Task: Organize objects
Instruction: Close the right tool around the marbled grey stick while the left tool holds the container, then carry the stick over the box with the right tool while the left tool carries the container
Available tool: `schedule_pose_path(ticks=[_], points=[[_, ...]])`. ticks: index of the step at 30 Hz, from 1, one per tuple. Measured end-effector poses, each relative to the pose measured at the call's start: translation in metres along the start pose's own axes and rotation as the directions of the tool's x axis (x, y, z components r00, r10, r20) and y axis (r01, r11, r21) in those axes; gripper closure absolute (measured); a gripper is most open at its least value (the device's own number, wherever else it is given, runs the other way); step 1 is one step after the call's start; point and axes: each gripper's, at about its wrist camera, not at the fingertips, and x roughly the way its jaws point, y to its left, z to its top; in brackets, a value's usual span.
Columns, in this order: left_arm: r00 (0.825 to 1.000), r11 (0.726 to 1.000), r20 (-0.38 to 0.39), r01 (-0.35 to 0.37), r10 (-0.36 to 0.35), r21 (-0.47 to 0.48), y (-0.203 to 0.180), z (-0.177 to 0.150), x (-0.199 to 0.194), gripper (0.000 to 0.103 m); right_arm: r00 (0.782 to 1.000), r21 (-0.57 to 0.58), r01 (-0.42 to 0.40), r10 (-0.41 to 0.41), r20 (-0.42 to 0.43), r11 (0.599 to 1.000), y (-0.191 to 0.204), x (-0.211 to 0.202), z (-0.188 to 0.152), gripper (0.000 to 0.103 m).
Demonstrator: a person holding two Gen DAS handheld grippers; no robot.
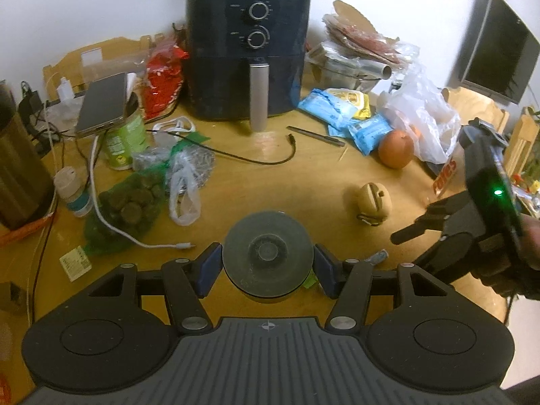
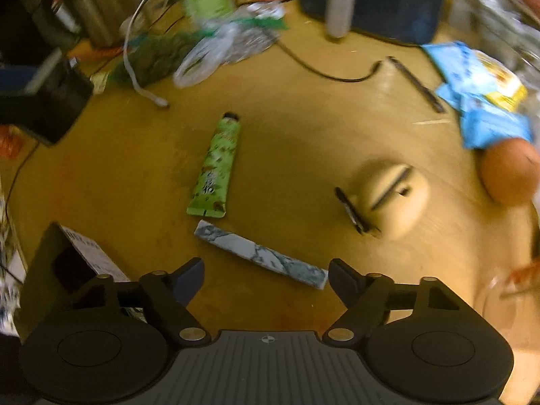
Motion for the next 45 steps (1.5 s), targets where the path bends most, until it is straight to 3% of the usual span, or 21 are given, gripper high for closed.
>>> schedule_pose_path(ticks=[3,5,9,10,11,16,25,36,45], points=[[1.0,1.0,-0.001,-0.014,0.014,-0.023,0.004,-0.005,-0.004,0.046,1.0,-0.058,-0.005,0.004,-0.027,0.998,0.005,0.013,0.006,0.029],[1.0,0.999,-0.004,-0.021,0.021,-0.037,0.007,-0.009,-0.006,0.046,0.999,-0.093,-0.004,0.0,-0.046,0.996,0.009,0.021,0.009,0.043],[0.999,0.998,-0.01,-0.038,0.038,-0.058,0.013,-0.015,-0.011,0.046,0.997,-0.21,0.002,-0.019,-0.08,0.978,0.02,0.035,0.011,0.058],[0.999,0.997,-0.012,-0.044,0.044,-0.064,0.014,-0.016,-0.012,0.046,0.996,-0.24,0.003,-0.024,-0.086,0.971,0.023,0.036,0.011,0.069],[0.999,0.996,-0.013,-0.048,0.047,-0.07,0.015,-0.018,-0.013,0.046,0.995,-0.258,0.003,-0.027,-0.092,0.966,0.025,0.038,0.01,0.073],[0.998,0.994,-0.013,-0.057,0.056,-0.092,0.02,-0.022,-0.017,0.046,0.992,-0.345,-0.026,-0.018,-0.122,0.938,0.035,0.04,0.009,0.086],[0.999,0.995,-0.01,-0.054,0.053,-0.088,0.019,-0.023,-0.019,0.046,0.992,-0.384,0.02,-0.065,-0.104,0.923,0.033,0.031,0.002,0.086],[0.999,0.997,-0.013,-0.034,0.033,-0.062,0.008,-0.019,-0.017,0.046,0.991,-0.206,0.133,-0.132,0.018,0.969,0.016,-0.007,0.001,0.087],[1.0,0.999,-0.009,-0.02,0.019,-0.035,-0.002,-0.016,-0.017,0.046,0.986,-0.02,0.133,-0.13,0.105,0.991,0.007,-0.046,0.002,0.087]])
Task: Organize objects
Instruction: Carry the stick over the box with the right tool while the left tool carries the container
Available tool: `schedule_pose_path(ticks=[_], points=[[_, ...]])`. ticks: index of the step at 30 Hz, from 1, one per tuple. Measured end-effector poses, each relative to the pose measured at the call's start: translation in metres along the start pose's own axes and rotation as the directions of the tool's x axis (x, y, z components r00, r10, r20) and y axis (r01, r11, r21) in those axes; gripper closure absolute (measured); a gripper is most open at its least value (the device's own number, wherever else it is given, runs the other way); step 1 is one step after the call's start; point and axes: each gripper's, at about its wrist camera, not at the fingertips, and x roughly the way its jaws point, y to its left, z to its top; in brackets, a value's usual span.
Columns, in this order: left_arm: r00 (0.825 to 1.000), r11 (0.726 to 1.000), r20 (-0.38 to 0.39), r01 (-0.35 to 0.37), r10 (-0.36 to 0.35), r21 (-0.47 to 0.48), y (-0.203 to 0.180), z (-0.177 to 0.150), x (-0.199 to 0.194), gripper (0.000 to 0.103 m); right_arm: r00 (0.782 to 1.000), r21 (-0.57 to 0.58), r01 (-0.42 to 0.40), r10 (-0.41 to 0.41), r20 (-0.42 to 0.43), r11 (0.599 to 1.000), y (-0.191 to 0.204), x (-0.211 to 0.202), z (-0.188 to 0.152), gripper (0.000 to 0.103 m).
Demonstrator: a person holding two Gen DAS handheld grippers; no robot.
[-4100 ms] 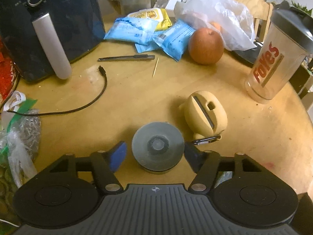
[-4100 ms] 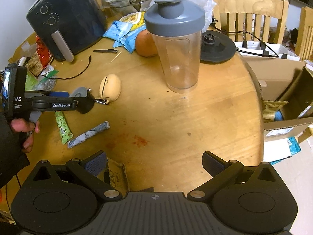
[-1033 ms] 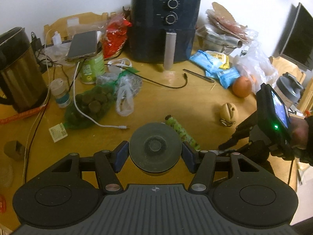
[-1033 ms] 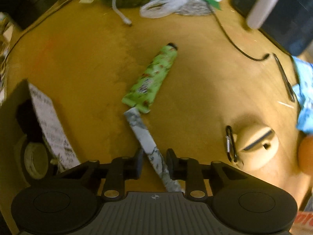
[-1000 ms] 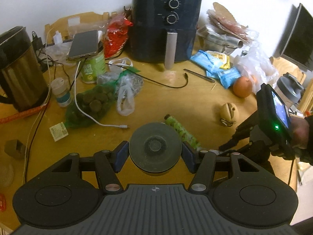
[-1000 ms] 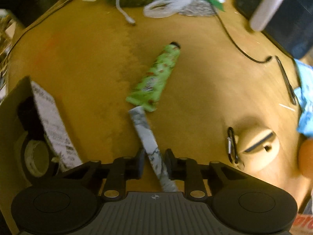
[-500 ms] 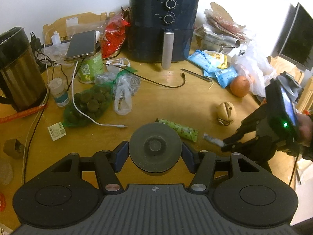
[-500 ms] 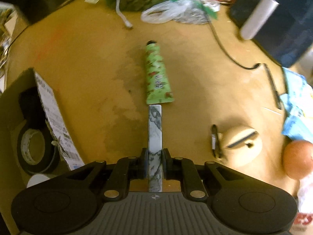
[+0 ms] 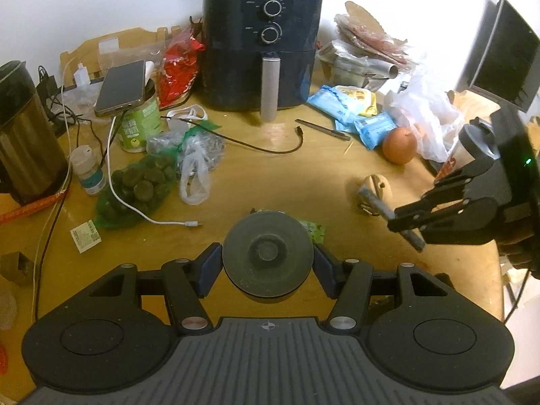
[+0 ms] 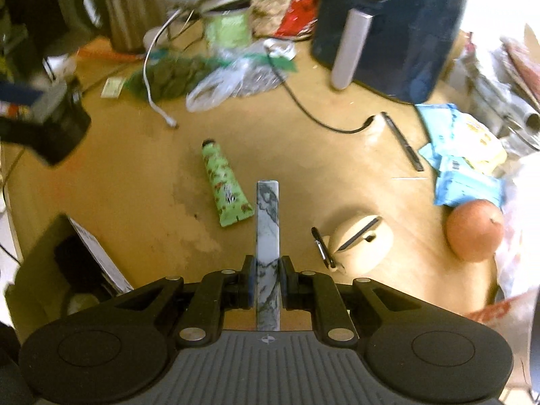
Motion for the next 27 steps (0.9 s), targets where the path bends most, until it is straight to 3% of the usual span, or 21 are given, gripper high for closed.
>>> schedule_pose_path(ticks=[10,22,27], points=[[1.0,1.0,-0.005,0.023,-0.023,0.021,-0.011,-0.002,-0.003,0.046,0.998,0.24,-0.042,0.029,0.057,0.97,-0.008,-0.048,-0.012,0.087],[0.997,0.997,-0.039,0.067,-0.065,0.046,-0.03,-0.017,-0.009,0.046,0.994,0.478,-0.106,0.095,0.046,0.872,0.0,-0.072,-0.053,0.086],[0.994,0.995,-0.062,0.088,-0.085,0.056,-0.038,-0.028,-0.012,0.046,0.995,0.555,-0.089,0.095,0.019,0.827,0.007,-0.074,-0.073,0.086]])
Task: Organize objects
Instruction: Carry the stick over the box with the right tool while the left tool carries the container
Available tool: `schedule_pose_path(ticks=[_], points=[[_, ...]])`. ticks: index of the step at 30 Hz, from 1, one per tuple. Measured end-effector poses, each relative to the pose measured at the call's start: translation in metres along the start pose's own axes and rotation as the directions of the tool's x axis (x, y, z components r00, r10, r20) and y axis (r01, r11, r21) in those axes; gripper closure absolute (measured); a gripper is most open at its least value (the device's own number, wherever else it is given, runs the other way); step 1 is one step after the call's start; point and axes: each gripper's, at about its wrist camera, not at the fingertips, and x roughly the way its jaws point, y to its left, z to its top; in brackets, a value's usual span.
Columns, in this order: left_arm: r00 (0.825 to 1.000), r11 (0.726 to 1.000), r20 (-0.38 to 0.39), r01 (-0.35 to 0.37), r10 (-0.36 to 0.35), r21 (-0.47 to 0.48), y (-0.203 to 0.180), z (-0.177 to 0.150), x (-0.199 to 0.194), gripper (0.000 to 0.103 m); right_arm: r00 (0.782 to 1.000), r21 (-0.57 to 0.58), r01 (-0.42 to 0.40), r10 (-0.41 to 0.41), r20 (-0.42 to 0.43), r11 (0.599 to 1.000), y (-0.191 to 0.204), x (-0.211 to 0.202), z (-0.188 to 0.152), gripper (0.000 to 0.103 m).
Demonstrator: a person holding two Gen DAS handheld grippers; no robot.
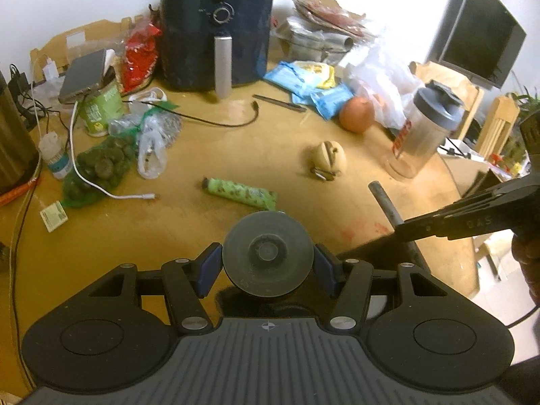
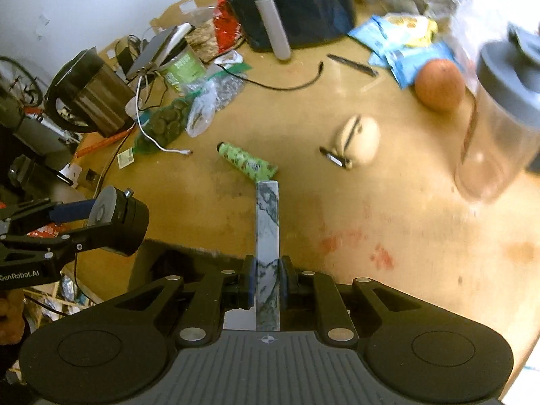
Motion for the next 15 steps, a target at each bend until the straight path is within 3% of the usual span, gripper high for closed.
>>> schedule_pose_path(ticks=[15], points=[[0.997,0.999,-0.059,0.04,-0.04,0.006,-0.019,-0.03,-0.001,0.046,0.997,0.177,0.075,-0.068,-0.049,0.981,-0.001,-0.002,-0.04,0.086]])
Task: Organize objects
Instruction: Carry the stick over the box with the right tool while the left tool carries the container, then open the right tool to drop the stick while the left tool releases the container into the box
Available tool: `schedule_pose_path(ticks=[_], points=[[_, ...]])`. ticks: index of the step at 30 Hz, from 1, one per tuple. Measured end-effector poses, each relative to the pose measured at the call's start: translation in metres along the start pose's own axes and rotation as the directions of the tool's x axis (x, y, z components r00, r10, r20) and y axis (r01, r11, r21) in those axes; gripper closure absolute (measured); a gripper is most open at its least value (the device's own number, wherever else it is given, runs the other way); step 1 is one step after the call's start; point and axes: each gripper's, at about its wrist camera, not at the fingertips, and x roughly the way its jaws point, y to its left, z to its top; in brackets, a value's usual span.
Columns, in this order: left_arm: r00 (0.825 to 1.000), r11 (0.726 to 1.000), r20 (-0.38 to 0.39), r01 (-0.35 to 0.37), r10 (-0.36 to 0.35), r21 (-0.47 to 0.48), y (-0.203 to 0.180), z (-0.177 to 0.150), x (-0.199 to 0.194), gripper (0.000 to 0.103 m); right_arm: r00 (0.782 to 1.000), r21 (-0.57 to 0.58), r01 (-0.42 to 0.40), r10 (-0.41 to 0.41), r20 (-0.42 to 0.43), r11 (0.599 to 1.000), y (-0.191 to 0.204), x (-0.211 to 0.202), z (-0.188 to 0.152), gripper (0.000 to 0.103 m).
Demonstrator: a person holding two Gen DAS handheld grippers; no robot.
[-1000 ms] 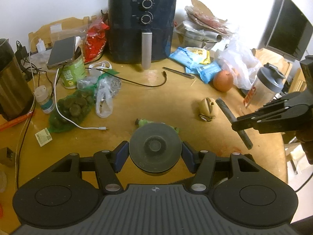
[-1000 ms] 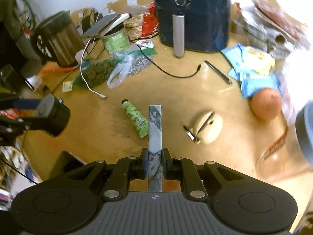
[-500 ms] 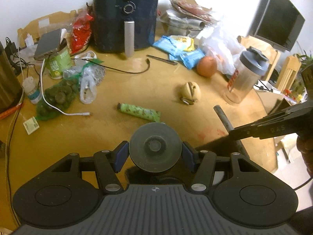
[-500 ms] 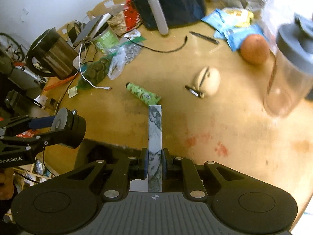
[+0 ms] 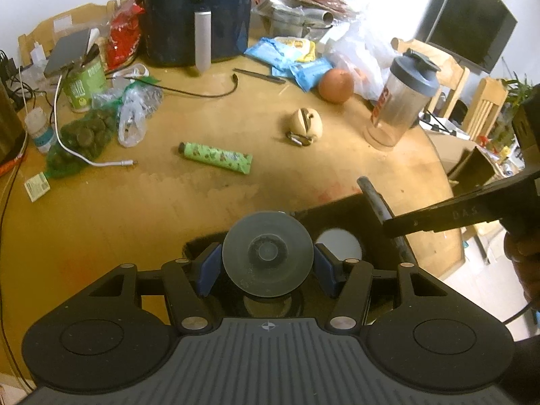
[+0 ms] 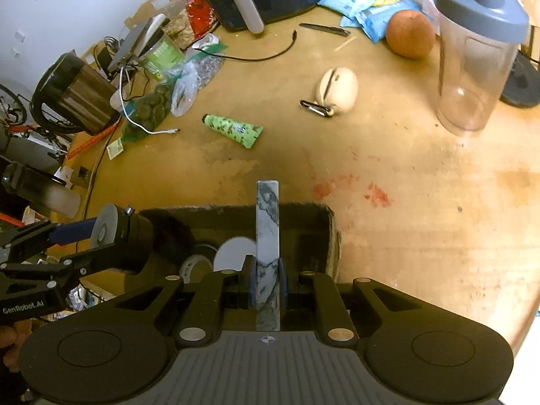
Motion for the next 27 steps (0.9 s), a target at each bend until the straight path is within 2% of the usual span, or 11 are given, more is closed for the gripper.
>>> schedule_pose_path(ticks=[3,6,7,8,11,13,15,27], points=[[1.0,1.0,-0.016,0.007,-0.007,-0.002,-0.003,-0.007,0.003,0.046,1.0,0.018,0.01,-0.01,-0.005,1.0,-0.001,0.0,-0.004,0.086],[1.0,1.0,-0.014,-0.004,0.004,0.014,-0.007,-0.013,0.003,0.043,1.0,0.035,-0.004,0.004,-0.018,0.999,-0.002,0.001,-0.007,0.08],[1.0,1.0,-0.014,-0.009,0.009,0.018,-0.009,-0.014,0.003,0.033,1.0,0.031,-0.001,0.002,-0.013,1.0,-0.001,-0.001,-0.007,0.062],[1.0,1.0,-0.013,-0.013,0.014,0.02,-0.01,-0.014,0.003,0.022,1.0,0.036,0.011,-0.011,-0.005,0.999,0.0,-0.002,-0.008,0.04],[1.0,1.0,-0.011,-0.026,0.026,0.004,-0.011,-0.015,0.002,0.021,0.998,0.037,0.049,-0.051,0.038,0.998,0.005,-0.009,-0.008,0.01],[0.999,0.999,-0.014,-0.034,0.034,-0.012,-0.009,-0.015,0.002,0.021,0.997,0.029,0.053,-0.055,0.06,0.998,0.006,-0.013,-0.007,0.003],[0.999,0.999,-0.014,-0.048,0.048,-0.017,-0.008,-0.015,0.001,0.021,0.995,0.036,0.059,-0.062,0.074,0.998,0.007,-0.016,-0.006,0.0],[0.992,0.991,-0.008,-0.13,0.129,-0.043,-0.001,-0.006,-0.006,0.021,0.987,0.07,0.122,-0.129,0.099,0.99,0.006,-0.019,-0.003,0.0]])
